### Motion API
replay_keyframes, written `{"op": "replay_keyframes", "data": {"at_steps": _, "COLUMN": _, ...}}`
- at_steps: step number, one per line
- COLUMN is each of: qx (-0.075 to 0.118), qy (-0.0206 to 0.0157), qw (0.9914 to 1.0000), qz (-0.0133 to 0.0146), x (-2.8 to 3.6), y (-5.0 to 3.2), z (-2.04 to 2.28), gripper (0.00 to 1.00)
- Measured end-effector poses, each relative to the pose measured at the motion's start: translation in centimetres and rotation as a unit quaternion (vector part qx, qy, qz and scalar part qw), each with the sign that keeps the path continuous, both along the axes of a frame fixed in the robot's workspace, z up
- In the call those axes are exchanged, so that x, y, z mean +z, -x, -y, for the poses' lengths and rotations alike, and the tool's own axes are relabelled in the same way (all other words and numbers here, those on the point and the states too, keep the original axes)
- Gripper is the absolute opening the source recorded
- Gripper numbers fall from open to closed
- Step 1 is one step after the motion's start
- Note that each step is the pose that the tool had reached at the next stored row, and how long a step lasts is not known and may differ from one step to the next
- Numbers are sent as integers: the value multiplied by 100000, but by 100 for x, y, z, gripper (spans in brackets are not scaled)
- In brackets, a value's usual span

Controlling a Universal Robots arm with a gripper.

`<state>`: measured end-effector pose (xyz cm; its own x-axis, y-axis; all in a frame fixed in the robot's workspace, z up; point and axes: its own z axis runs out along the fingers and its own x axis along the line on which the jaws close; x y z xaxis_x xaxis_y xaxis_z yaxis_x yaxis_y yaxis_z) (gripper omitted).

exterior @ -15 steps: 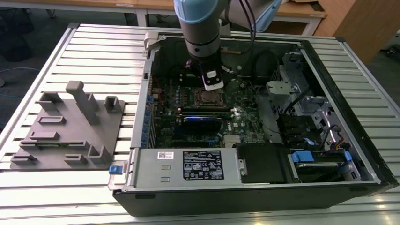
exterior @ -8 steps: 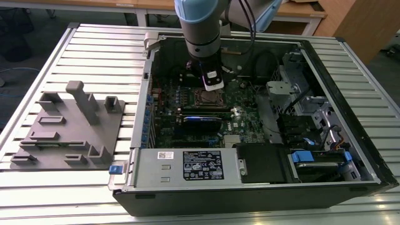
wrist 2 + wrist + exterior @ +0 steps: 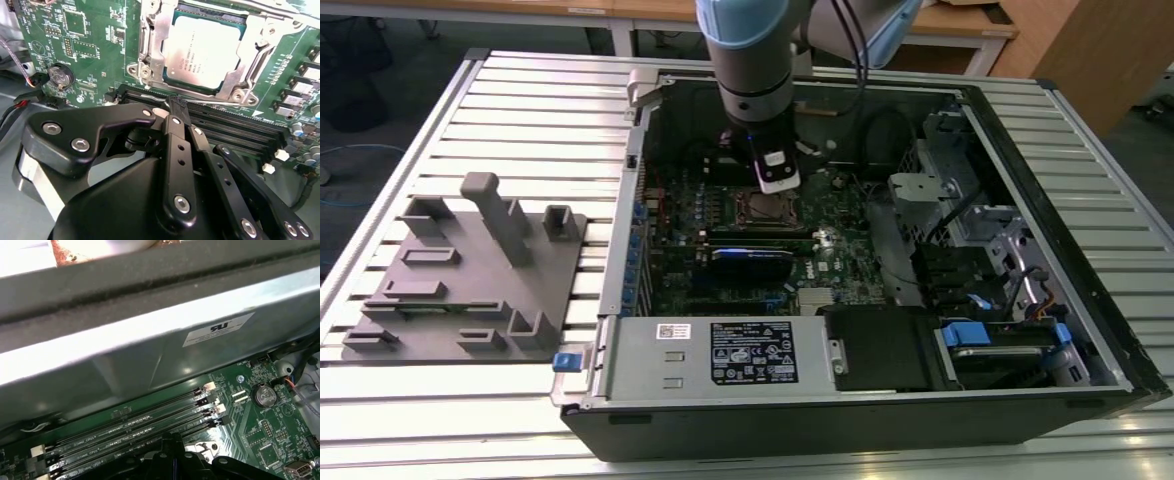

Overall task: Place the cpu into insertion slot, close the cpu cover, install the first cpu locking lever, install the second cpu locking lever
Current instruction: 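Install the first cpu locking lever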

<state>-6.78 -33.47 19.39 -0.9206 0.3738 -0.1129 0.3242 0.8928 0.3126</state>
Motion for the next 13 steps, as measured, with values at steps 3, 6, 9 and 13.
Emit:
{"op": "replay_keyframes", "data": {"at_steps": 3, "qx": -70, "qy": 48, "qw": 100000, "qz": 2, "x": -1, "y": -18, "z": -4, "gripper": 11}}
{"op": "replay_keyframes", "data": {"at_steps": 6, "qx": -374, "qy": 171, "qw": 99999, "qz": -1, "x": -3, "y": -19, "z": -9, "gripper": 11}}
{"op": "replay_keyframes", "data": {"at_steps": 9, "qx": -747, "qy": 208, "qw": 99997, "qz": -7, "x": -4, "y": -19, "z": -24, "gripper": 11}}
{"op": "replay_keyframes", "data": {"at_steps": 13, "qx": -1109, "qy": 217, "qw": 99994, "qz": 3, "x": -4, "y": -19, "z": -50, "gripper": 11}}
